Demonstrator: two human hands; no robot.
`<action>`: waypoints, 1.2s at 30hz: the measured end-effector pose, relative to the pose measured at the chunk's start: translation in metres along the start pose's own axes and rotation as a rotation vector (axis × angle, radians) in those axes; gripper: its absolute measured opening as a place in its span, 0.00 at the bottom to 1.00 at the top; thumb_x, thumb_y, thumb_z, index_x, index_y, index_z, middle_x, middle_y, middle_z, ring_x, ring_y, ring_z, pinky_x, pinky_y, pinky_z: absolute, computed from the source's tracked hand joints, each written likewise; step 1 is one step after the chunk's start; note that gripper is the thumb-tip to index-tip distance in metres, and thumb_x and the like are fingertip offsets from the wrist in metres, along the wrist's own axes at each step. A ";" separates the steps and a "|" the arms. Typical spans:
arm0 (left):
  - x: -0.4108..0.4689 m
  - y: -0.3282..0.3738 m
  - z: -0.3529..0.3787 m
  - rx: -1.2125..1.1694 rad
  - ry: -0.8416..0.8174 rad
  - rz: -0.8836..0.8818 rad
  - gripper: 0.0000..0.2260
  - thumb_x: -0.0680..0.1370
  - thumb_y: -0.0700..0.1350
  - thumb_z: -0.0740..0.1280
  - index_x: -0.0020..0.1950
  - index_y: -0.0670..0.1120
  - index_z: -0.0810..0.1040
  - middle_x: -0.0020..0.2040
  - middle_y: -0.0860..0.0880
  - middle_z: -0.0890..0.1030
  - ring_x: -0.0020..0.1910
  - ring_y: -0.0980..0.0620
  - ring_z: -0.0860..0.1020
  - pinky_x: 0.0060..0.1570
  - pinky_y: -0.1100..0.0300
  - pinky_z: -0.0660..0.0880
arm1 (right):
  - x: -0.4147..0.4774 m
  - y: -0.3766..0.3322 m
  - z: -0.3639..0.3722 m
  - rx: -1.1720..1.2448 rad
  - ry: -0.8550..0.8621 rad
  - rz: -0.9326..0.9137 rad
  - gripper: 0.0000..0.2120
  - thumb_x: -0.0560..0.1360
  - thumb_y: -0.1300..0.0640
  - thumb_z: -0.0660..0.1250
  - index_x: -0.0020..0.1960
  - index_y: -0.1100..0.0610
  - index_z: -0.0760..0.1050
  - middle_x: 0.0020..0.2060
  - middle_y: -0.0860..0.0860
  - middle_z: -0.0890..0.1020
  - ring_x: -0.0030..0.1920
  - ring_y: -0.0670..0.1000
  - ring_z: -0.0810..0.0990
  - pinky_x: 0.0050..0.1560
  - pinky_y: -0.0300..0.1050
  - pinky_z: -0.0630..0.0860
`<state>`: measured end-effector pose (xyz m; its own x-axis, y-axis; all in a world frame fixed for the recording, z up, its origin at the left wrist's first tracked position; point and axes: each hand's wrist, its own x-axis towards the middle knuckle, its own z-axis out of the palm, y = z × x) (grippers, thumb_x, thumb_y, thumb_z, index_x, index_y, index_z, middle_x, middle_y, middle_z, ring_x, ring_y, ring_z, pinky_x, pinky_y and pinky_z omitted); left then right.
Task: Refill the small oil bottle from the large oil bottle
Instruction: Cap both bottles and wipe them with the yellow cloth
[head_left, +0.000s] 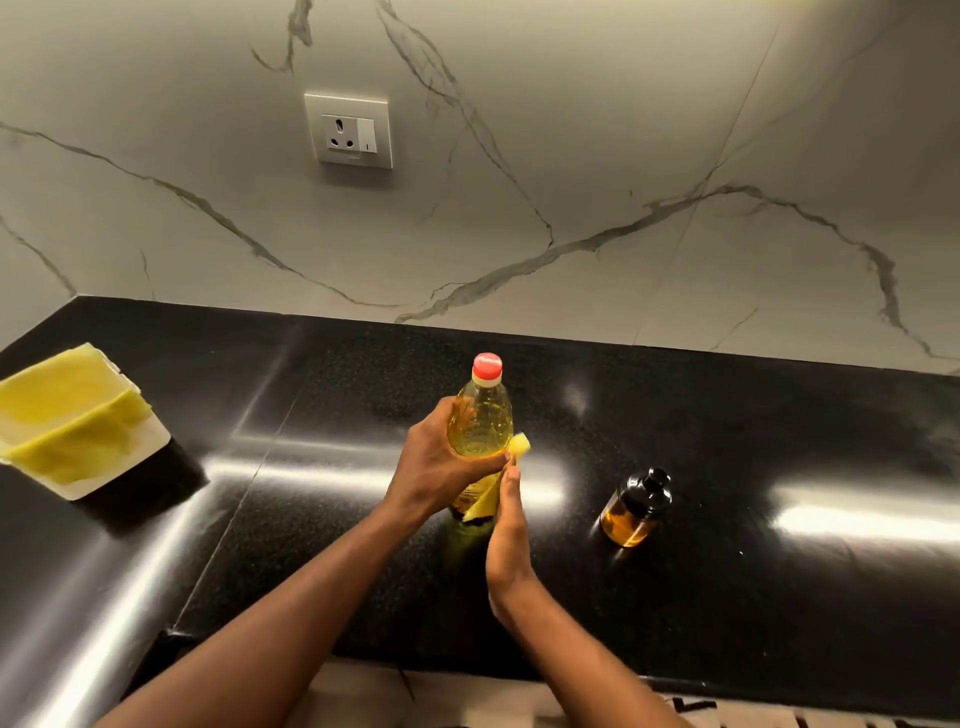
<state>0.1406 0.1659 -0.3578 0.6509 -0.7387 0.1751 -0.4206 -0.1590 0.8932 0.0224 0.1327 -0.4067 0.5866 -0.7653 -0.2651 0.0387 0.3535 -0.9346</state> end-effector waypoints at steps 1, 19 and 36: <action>0.001 0.000 0.000 0.002 0.002 -0.001 0.31 0.66 0.59 0.82 0.64 0.53 0.75 0.55 0.57 0.83 0.55 0.64 0.82 0.54 0.63 0.82 | 0.009 -0.007 -0.001 -0.019 0.016 0.023 0.36 0.80 0.25 0.53 0.75 0.47 0.76 0.66 0.50 0.84 0.69 0.51 0.81 0.74 0.55 0.73; 0.013 -0.008 -0.007 -0.120 -0.176 -0.076 0.38 0.67 0.43 0.85 0.71 0.55 0.70 0.61 0.55 0.81 0.59 0.63 0.82 0.60 0.56 0.83 | 0.041 -0.047 -0.016 0.010 -0.078 -0.003 0.40 0.84 0.29 0.45 0.73 0.59 0.77 0.59 0.58 0.88 0.61 0.57 0.86 0.64 0.53 0.82; -0.005 -0.020 0.004 -0.077 0.088 -0.077 0.38 0.61 0.72 0.79 0.65 0.56 0.74 0.59 0.57 0.81 0.59 0.61 0.80 0.56 0.55 0.83 | 0.016 -0.005 -0.002 -0.009 -0.059 -0.070 0.34 0.80 0.26 0.56 0.79 0.42 0.70 0.71 0.51 0.81 0.73 0.53 0.78 0.76 0.61 0.70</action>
<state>0.1431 0.1706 -0.3776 0.7339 -0.6651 0.1377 -0.3201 -0.1599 0.9338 0.0296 0.1180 -0.4066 0.6291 -0.7551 -0.1846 0.0746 0.2951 -0.9526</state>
